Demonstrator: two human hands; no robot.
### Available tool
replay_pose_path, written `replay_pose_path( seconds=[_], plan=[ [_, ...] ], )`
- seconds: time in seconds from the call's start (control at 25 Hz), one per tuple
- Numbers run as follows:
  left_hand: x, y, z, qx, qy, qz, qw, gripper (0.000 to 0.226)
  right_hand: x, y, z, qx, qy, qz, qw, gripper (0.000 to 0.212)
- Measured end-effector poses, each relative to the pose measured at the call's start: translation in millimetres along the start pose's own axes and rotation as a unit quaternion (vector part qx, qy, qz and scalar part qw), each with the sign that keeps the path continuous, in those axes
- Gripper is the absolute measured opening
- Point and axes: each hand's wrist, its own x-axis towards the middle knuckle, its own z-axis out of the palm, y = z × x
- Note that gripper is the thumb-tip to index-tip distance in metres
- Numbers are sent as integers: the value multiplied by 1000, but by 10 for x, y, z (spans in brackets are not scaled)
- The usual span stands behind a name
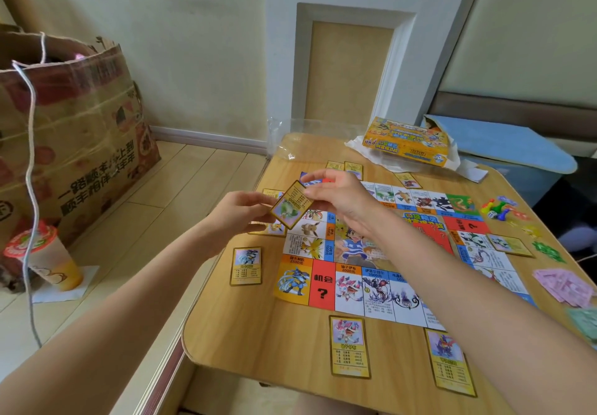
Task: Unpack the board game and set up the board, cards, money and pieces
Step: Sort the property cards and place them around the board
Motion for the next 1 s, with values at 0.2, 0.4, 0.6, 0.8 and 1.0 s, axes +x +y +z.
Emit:
replay_pose_path(
  seconds=[0.2, 0.4, 0.6, 0.8, 1.0],
  plan=[
    [-100, -130, -80, 415, -2, 83, 906, 19, 30, 101, -10, -66, 146, 38, 986, 20],
    [-168, -172, -57, 461, -115, 99, 874, 29, 36, 178, -173, 11, 260, 72, 963, 19],
    [-199, -149, 58, 439, -133, 111, 882, 37, -15, 204, -215, -1, 239, 69, 969, 18],
    [-165, -80, 104, 456, -145, 92, 873, 41, -57, 198, -291, 2, 230, 72, 971, 17],
    [-149, -70, 128, 464, -141, 80, 871, 44, -126, 201, -342, 16, 224, 77, 971, 17]
  ],
)
